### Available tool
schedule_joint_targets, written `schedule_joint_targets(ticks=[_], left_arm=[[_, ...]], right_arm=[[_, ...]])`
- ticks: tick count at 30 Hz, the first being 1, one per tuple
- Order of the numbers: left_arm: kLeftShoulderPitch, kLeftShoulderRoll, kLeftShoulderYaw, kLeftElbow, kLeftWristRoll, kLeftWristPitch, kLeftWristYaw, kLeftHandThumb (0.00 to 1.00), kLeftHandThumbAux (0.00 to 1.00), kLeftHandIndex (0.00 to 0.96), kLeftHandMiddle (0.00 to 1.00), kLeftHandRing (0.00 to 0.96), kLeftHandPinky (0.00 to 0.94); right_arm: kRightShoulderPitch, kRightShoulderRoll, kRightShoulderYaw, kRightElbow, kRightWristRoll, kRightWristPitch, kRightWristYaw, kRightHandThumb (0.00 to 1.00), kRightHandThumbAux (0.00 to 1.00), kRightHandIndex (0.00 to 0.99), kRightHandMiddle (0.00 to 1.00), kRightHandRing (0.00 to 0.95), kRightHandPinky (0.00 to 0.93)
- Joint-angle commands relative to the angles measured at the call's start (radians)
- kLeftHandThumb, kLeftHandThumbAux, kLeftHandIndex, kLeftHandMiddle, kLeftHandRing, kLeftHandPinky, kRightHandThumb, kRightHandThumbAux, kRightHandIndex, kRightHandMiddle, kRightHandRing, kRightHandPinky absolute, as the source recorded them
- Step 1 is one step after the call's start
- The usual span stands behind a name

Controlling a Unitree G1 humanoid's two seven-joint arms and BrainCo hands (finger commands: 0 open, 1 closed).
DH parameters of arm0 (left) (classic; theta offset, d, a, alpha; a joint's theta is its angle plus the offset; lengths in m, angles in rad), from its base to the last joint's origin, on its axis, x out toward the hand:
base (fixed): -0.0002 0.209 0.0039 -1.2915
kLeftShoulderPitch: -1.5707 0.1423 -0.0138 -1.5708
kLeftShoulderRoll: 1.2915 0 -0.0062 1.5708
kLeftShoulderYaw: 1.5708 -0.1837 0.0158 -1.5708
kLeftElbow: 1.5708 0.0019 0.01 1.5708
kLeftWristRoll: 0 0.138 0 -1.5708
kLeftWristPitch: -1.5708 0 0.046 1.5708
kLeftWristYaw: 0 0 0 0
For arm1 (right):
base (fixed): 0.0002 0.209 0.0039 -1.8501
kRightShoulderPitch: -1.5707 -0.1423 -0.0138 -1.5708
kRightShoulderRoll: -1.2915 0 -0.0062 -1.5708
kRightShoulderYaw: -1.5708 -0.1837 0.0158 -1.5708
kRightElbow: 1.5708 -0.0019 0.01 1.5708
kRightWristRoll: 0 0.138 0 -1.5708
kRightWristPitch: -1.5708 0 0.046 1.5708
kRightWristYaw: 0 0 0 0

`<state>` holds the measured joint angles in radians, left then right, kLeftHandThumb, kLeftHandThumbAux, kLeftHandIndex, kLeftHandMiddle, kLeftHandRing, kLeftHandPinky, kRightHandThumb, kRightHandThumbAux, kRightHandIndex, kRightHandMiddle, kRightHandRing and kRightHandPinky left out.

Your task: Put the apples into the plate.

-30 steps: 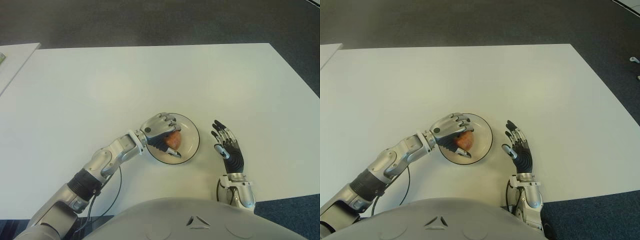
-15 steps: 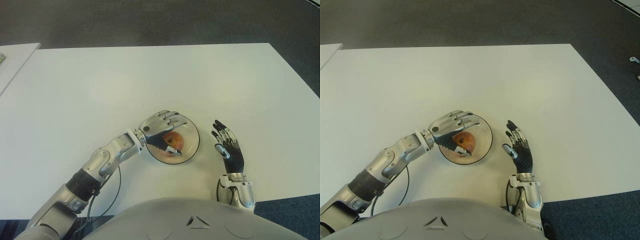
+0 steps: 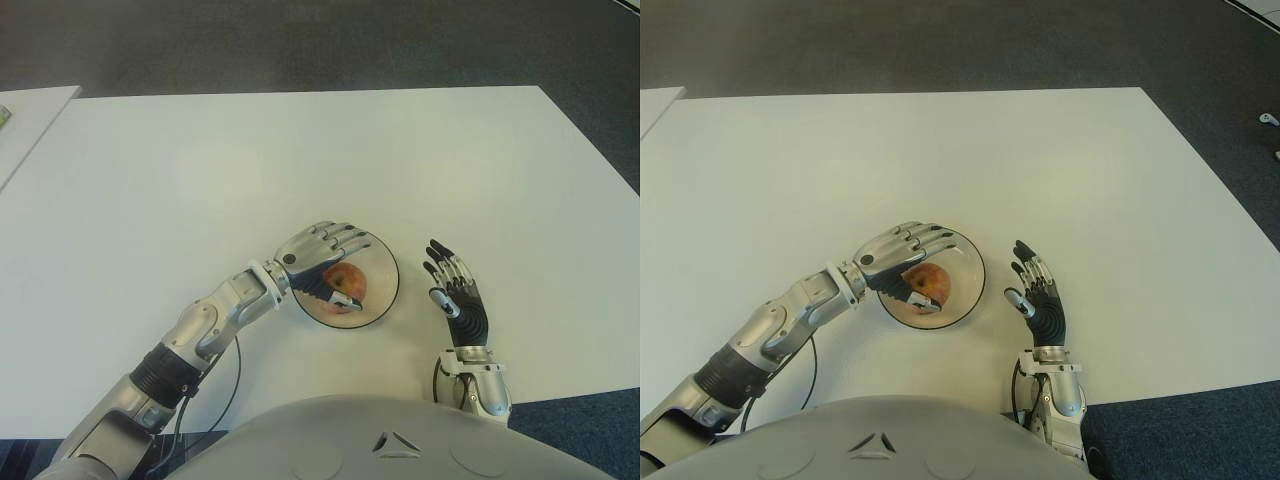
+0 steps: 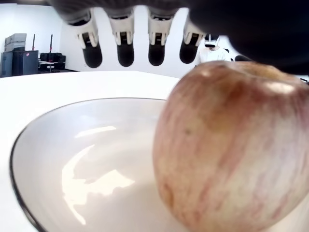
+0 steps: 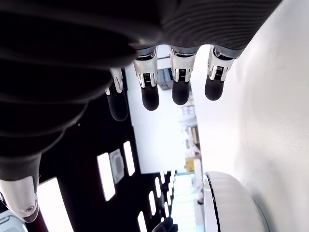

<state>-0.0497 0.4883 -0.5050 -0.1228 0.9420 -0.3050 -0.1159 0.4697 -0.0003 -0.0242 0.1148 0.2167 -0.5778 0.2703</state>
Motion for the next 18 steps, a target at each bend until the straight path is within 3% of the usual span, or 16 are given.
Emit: schedule_joint_targets(ticks=[1,8,13,16,18], left_arm=[[0.033,-0.017,0.026,-0.023,-0.040,0.047,-0.040,0.146,0.164,0.000,0.000,0.000,0.000],[0.118,-0.094,0.100,-0.054,-0.139,0.133,0.015,0.174,0.205,0.000,0.000,0.000,0.008],[0.203,-0.146,0.185,-0.084,-0.251,0.149,0.078,0.176,0.246,0.000,0.000,0.000,0.050],[0.320,-0.192,0.324,-0.138,-0.468,0.150,0.093,0.144,0.278,0.000,0.000,0.000,0.072],[0.383,-0.285,0.376,-0.164,-0.637,0.194,0.093,0.111,0.308,0.011,0.010,0.014,0.089]], right_arm=[[0.077,0.026,0.019,0.126,-0.002,0.083,-0.002,0.241,0.576,0.164,0.130,0.080,0.092],[0.083,0.035,0.018,0.126,0.009,0.077,-0.001,0.256,0.580,0.173,0.129,0.080,0.094],[0.089,0.035,0.018,0.124,0.004,0.071,-0.003,0.252,0.582,0.166,0.125,0.077,0.090],[0.092,0.032,0.019,0.121,0.001,0.074,-0.003,0.248,0.581,0.163,0.124,0.075,0.084],[0.096,0.027,0.018,0.119,0.001,0.078,0.000,0.244,0.579,0.159,0.123,0.073,0.077]])
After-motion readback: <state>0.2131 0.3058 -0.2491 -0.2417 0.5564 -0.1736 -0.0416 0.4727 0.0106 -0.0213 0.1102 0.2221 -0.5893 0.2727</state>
